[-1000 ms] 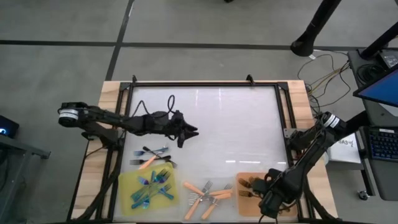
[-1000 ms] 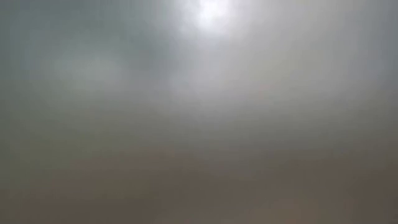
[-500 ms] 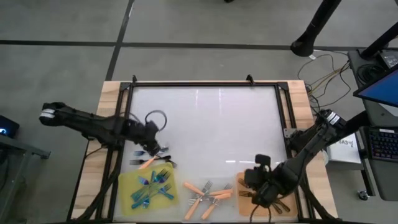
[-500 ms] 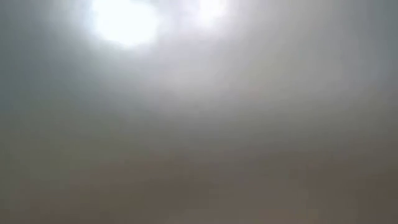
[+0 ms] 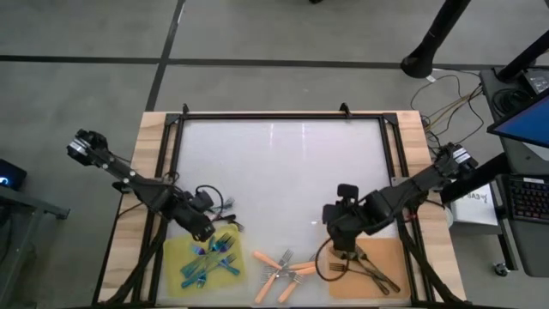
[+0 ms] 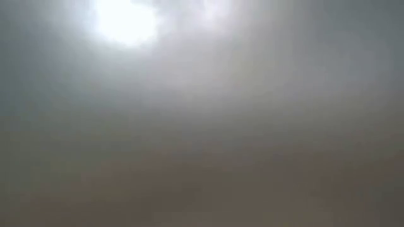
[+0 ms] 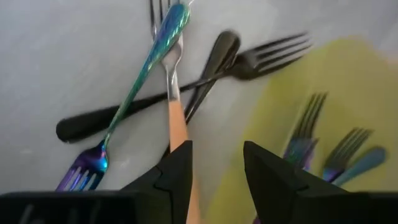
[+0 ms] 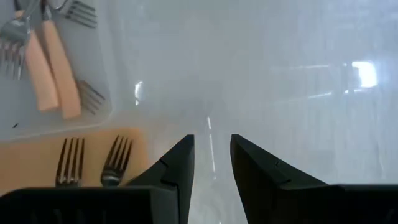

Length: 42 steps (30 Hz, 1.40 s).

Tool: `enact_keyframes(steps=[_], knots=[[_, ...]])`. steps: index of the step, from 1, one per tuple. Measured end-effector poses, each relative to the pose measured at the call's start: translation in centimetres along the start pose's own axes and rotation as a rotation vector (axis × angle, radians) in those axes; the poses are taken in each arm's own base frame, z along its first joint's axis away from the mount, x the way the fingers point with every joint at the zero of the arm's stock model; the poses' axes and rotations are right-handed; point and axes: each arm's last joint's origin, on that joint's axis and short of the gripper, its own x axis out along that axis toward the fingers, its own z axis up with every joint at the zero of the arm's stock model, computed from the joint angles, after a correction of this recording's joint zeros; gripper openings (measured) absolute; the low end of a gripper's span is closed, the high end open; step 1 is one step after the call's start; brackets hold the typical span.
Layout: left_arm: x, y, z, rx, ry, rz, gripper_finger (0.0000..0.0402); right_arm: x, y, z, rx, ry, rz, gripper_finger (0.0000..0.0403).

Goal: Sort silverware by color (type)
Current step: Put the blue fork into the yellow bin

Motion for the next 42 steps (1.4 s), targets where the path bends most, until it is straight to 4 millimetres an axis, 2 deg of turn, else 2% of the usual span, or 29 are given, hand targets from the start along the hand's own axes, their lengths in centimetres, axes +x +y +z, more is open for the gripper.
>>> enact_keyframes(steps=[6,14,20,23,28,32,37,42], knots=[[1.5,-1.0,-0.7,0.038,0.137,0.046,0.0123,0.0,-0.6,0.3,0.020,-0.001,-0.005,0.0100],[0.5,-5.3,-1.1,0.180,0.162,0.007,0.0123,-0.4,-0.8,0.2,0.023,-0.012,0.004,0.0100],[-0.8,-5.8,-0.5,0.258,0.075,0.321,0.0123,-0.4,-0.9,0.2,-0.024,-0.028,-0.022,0.0091],[-0.9,-5.6,0.0,0.313,0.017,0.441,0.0123,-0.4,-0.9,0.3,-0.038,-0.038,-0.039,0.0091],[0.7,-4.4,0.8,0.385,0.088,0.473,0.0123,-0.4,-0.9,0.3,-0.038,-0.040,-0.041,0.0099],[2.1,-2.6,1.8,0.406,0.106,0.453,0.0123,-0.4,-1.0,0.3,-0.051,-0.041,-0.044,0.0103],[4.0,-0.2,3.0,0.389,0.133,0.284,0.0123,-0.4,-1.0,0.3,-0.045,-0.044,-0.048,0.0103],[3.9,1.7,3.9,0.352,0.090,0.300,0.0123,-0.4,-1.0,0.3,-0.031,-0.046,-0.048,0.0098]])
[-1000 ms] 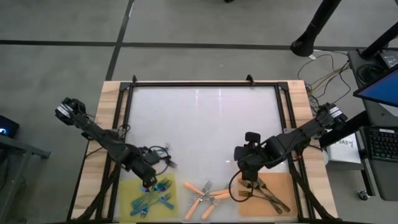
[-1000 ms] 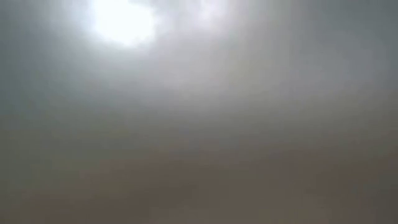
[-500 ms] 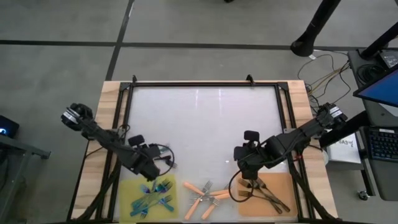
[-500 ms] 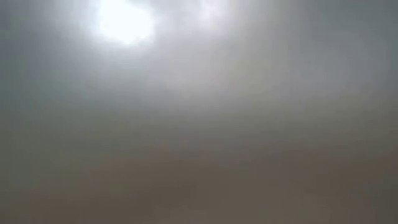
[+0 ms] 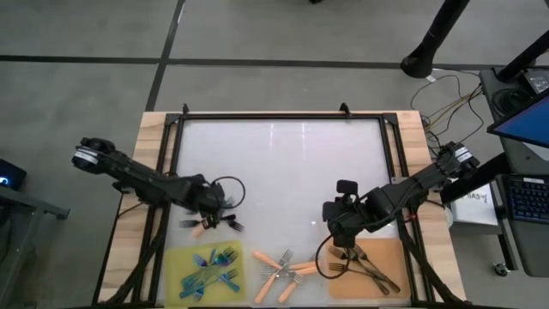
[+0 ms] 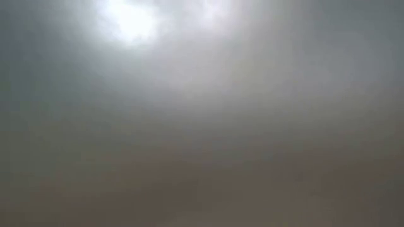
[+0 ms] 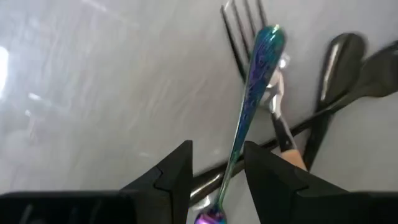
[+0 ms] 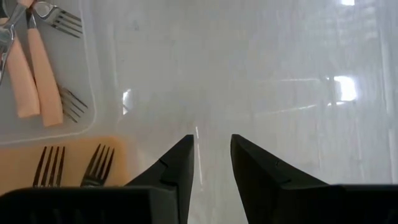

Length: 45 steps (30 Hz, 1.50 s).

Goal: Sort silverware by color (type)
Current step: Put the blue fork into the yellow bin

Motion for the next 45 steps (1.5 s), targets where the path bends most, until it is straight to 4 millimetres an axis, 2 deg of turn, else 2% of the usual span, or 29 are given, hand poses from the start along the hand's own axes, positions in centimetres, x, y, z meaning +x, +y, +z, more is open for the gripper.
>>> enact_keyframes(steps=[8,20,32,35,39,45], knots=[[0.2,0.5,-0.2,0.012,0.039,-0.070,0.0123,0.0,0.0,0.0,0.001,-0.002,-0.003,0.0096],[2.2,0.4,0.2,0.030,0.034,-0.070,0.0098,0.0,-0.1,0.1,-0.001,-0.009,-0.015,0.0096],[3.6,0.9,1.0,0.077,0.084,-0.063,0.0094,0.0,-0.1,0.1,-0.001,-0.009,-0.015,0.0096],[3.7,0.9,1.1,0.060,0.103,-0.087,0.0071,0.1,-0.1,0.1,-0.001,-0.009,-0.015,0.0096],[3.5,0.9,1.2,0.042,0.101,-0.097,0.0011,0.1,-0.1,0.1,-0.005,-0.009,-0.015,0.0096],[2.6,0.9,2.1,0.057,0.082,-0.035,0.0004,0.1,-0.1,0.1,-0.005,-0.009,-0.015,0.0096]])
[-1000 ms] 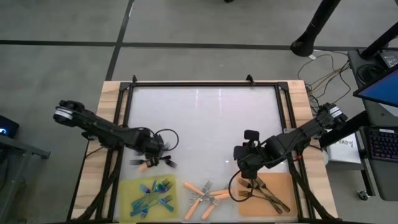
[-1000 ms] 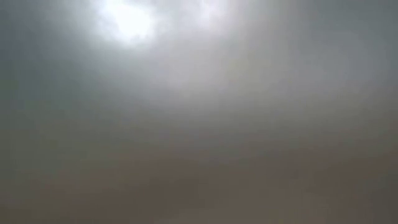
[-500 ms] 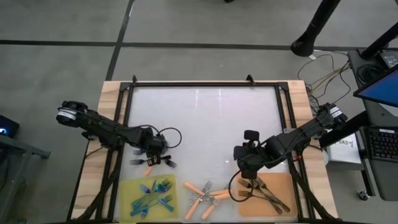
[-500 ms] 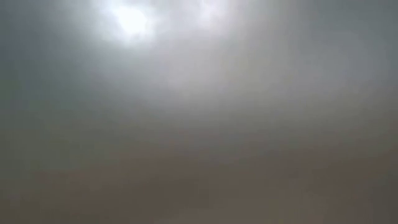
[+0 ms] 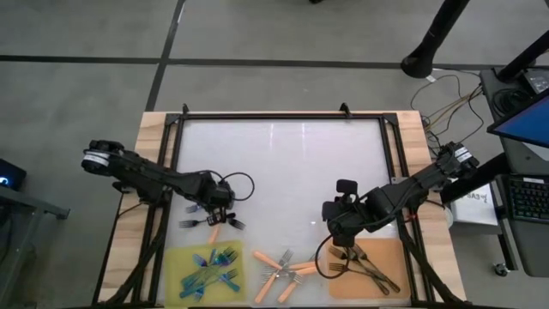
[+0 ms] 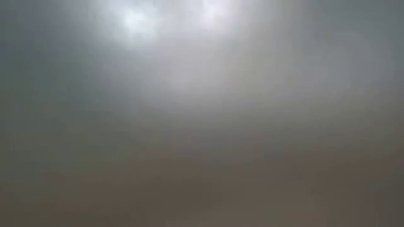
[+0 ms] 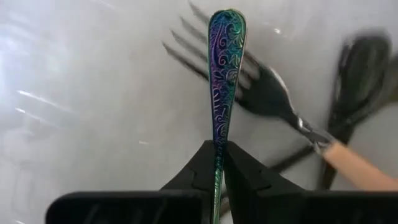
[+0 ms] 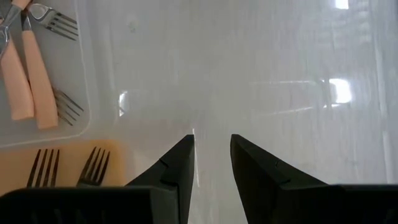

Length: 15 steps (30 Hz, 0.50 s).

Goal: Sort silverware by color (type)
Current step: Put the blue fork into the yellow bin

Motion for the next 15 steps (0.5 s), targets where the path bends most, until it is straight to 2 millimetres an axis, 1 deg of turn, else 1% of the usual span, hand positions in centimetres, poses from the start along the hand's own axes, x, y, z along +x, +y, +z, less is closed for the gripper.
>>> enact_keyframes(steps=[2,5,7,9,11,13,15], knots=[[-0.8,-0.1,0.6,0.004,-0.016,0.017,0.0004,0.0,0.0,0.0,0.000,0.000,0.000,0.0096],[-2.3,-0.3,1.1,-0.002,0.004,0.025,0.0002,0.0,0.0,0.0,0.000,0.000,0.000,0.0096],[-3.6,-0.9,1.9,-0.029,-0.014,-0.011,0.0002,0.0,0.0,0.0,0.000,0.000,0.000,0.0096],[-5.2,-1.9,2.5,-0.044,-0.049,-0.059,0.0002,0.0,0.0,0.0,0.000,0.000,0.000,0.0096],[-7.1,-3.4,2.9,-0.016,-0.099,-0.109,0.0001,0.0,0.0,0.0,0.000,0.000,0.000,0.0096],[-9.4,-4.9,3.2,0.022,-0.159,-0.163,0.0001,0.0,0.0,0.0,0.000,0.000,0.000,0.0096],[-11.9,-6.3,3.0,0.035,-0.209,-0.205,0.0001,0.0,0.0,0.0,0.000,0.000,0.000,0.0096]])
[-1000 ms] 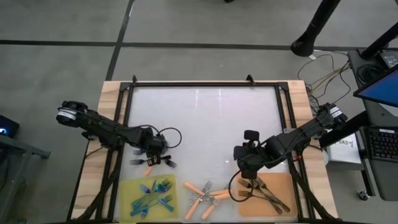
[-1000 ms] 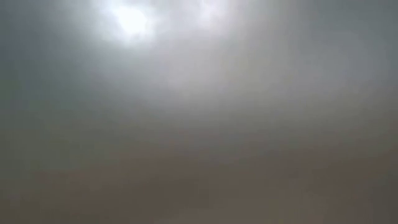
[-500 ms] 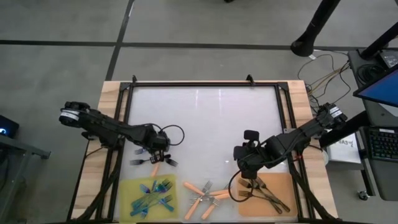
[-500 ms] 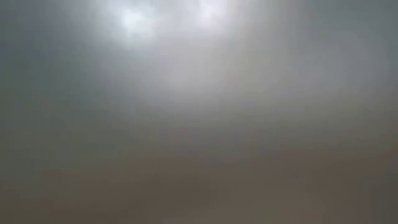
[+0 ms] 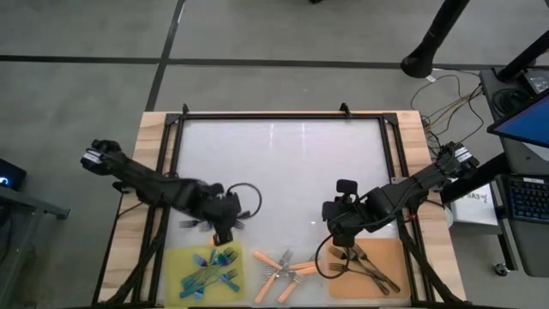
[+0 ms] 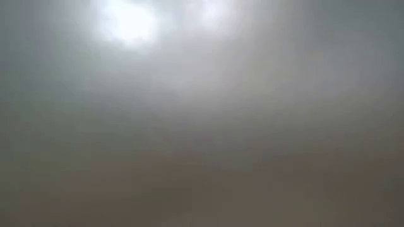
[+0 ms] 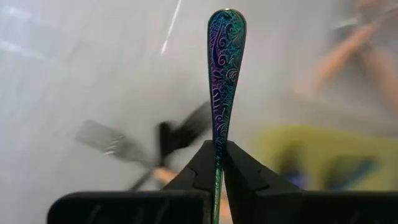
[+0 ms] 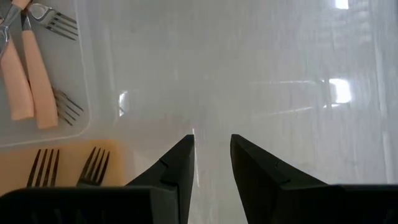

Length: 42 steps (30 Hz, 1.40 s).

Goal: Sort silverware by color (type)
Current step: Put the blue fork into the yellow bin, then put the orange fork into the transparent bin

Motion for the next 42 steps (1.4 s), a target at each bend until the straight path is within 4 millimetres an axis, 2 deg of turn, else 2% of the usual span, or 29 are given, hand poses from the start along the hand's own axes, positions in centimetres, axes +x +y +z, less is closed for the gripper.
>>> enact_keyframes(steps=[4,7,10,14,18,23,28,32,35,38,42], knots=[[-3.3,-3.7,-0.8,-0.030,-0.077,-0.102,0.0001,0.0,0.0,0.0,0.000,0.000,0.000,0.0096],[-3.8,-5.9,-2.8,-0.084,-0.067,-0.109,0.0001,0.0,0.0,0.0,0.000,0.000,0.000,0.0096],[-2.7,-7.4,-5.3,-0.171,0.053,-0.084,0.0000,0.0,0.0,0.0,-0.008,0.000,0.000,0.0096],[-1.2,-9.1,-7.9,-0.191,0.162,-0.065,0.0000,0.0,0.0,0.0,-0.044,-0.001,0.000,0.0096],[0.5,-10.2,-8.9,-0.161,0.212,-0.021,0.0010,0.0,0.0,0.0,-0.047,-0.003,0.001,0.0096],[2.2,-10.9,-9.1,-0.129,0.252,0.023,0.0038,0.0,0.0,0.0,-0.013,-0.006,0.003,0.0096],[2.5,-11.1,-9.2,-0.106,0.273,0.019,0.0074,0.0,0.1,0.2,-0.006,-0.022,0.012,0.0096],[1.8,-10.4,-8.9,-0.106,0.272,0.033,0.0104,0.0,0.1,0.2,-0.006,-0.023,0.012,0.0096],[1.1,-9.3,-8.1,-0.137,0.223,0.106,0.0122,0.1,0.1,0.3,0.025,-0.038,-0.007,0.0096],[0.2,-7.5,-6.6,-0.185,0.140,0.178,0.0135,0.3,-0.6,0.7,0.144,-0.050,-0.037,0.0096],[0.6,-4.4,-4.4,-0.230,0.093,0.228,0.0143,0.6,-1.6,1.1,0.200,-0.050,-0.063,0.0096]])
